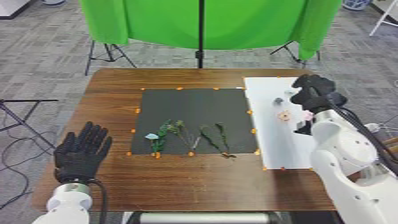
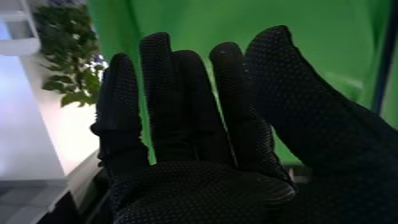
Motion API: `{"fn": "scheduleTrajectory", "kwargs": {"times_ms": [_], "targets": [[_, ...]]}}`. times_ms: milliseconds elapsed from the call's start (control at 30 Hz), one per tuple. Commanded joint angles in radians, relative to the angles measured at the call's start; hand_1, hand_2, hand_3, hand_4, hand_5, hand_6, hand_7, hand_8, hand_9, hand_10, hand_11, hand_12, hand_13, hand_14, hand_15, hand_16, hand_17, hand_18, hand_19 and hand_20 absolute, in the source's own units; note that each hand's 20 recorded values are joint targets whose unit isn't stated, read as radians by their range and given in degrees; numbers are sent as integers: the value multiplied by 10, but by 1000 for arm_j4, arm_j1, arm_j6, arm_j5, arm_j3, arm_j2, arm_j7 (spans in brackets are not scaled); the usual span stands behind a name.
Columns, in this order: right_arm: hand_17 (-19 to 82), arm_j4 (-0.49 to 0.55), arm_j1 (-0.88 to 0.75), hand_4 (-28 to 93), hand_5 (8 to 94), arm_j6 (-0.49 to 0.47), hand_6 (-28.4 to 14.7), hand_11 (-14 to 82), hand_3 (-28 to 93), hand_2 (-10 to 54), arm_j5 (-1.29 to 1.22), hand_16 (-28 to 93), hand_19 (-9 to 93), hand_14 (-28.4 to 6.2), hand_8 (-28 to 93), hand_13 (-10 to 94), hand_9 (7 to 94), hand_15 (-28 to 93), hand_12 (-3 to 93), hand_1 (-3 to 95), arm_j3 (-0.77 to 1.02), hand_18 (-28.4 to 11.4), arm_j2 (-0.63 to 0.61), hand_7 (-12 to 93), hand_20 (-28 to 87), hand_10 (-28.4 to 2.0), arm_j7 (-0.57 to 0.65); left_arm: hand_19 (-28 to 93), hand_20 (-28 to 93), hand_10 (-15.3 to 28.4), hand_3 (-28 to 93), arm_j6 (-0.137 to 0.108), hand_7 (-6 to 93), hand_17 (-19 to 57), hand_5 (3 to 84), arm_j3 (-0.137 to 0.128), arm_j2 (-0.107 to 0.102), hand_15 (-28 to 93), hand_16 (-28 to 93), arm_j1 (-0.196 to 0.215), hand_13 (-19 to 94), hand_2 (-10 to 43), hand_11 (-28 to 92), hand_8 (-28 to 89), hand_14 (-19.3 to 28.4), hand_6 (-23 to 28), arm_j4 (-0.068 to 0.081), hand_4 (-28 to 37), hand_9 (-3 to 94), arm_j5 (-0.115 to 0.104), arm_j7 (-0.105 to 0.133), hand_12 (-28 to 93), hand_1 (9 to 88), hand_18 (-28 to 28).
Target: Arrange flowers
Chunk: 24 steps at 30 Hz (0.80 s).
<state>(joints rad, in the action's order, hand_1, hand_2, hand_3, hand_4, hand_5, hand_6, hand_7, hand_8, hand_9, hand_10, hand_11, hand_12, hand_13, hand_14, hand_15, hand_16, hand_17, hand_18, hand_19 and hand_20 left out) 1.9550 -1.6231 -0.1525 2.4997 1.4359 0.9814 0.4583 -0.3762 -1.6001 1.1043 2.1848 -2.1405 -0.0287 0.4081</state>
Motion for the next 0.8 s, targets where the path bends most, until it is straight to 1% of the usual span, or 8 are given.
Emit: {"fn": "scheduleTrajectory", "kwargs": {"times_ms": [33, 100, 133, 367, 467, 533, 733, 800], "targets": [[256, -62, 0, -283, 566, -34, -35, 120, 843, -95, -46, 152, 790, -139, -126, 470, 523, 354, 149, 465, -68, -232, 13, 160, 346, -157, -12, 420, 164, 167, 817, 2, 135, -79, 508, 10, 10, 467, -95, 0, 303, 163, 285, -97, 169, 115, 3, -283, 421, 10, -23, 113, 281, 142], [257, -91, 14, -283, 553, -29, -29, 95, 846, -95, -5, 150, 788, -130, -127, 470, 487, 330, 142, 464, -86, -231, 22, 161, 343, -141, -28, 420, 164, 167, 817, -28, 135, -79, 509, 13, 11, 468, -95, -1, 303, 164, 285, -97, 170, 116, -4, -283, 422, -8, -24, 114, 281, 142], [257, -104, 22, -283, 546, -24, -28, 85, 847, -95, 6, 149, 787, -129, -128, 465, 472, 322, 139, 464, -95, -231, 24, 161, 342, -140, -22, 421, 164, 167, 816, -22, 135, -79, 510, 14, 13, 468, -94, -1, 303, 164, 286, -96, 170, 116, -2, -283, 423, -4, -23, 114, 282, 142], [265, -152, 18, -283, 536, -10, -26, 76, 855, -95, 45, 153, 788, -133, -132, 456, 458, 302, 136, 470, -81, -233, 25, 165, 338, -148, 41, 423, 165, 168, 815, -29, 138, -79, 513, 11, 14, 474, -96, 5, 304, 165, 291, -98, 172, 117, -5, -283, 424, -3, -18, 114, 283, 143], [271, -164, 10, -283, 540, 17, -28, 77, 857, -95, 68, 156, 794, -135, -133, 449, 456, 302, 136, 470, -77, -232, 22, 168, 337, -150, 35, 423, 165, 168, 814, -32, 138, -78, 513, 10, 17, 475, -96, 12, 305, 166, 291, -98, 171, 117, -5, -283, 424, 1, -20, 113, 284, 143], [271, -174, 11, -283, 542, 3, -28, 80, 857, -95, 50, 158, 799, -136, -134, 447, 457, 304, 137, 471, -76, -232, 24, 170, 335, -151, 28, 424, 165, 168, 814, -36, 139, -78, 514, 11, 19, 475, -97, 15, 306, 166, 291, -98, 172, 117, -5, -283, 424, -6, -18, 113, 284, 143], [286, -220, 10, -283, 561, -11, -17, 92, 836, -95, 0, 158, 816, -129, -137, 479, 487, 315, 135, 483, -96, -228, 39, 176, 335, -132, -53, 432, 170, 168, 814, -38, 138, -78, 514, 13, 26, 476, -98, 15, 306, 166, 292, -99, 172, 117, -4, -283, 425, -5, -24, 113, 284, 145], [292, -236, 17, -283, 548, -10, -14, 93, 826, -95, 14, 158, 820, -123, -139, 497, 485, 320, 136, 487, -114, -226, 48, 180, 333, -129, -50, 432, 170, 168, 814, -75, 136, -78, 509, 15, 27, 476, -98, 7, 305, 166, 293, -99, 171, 118, -8, -283, 424, -11, -20, 113, 284, 145]]}}
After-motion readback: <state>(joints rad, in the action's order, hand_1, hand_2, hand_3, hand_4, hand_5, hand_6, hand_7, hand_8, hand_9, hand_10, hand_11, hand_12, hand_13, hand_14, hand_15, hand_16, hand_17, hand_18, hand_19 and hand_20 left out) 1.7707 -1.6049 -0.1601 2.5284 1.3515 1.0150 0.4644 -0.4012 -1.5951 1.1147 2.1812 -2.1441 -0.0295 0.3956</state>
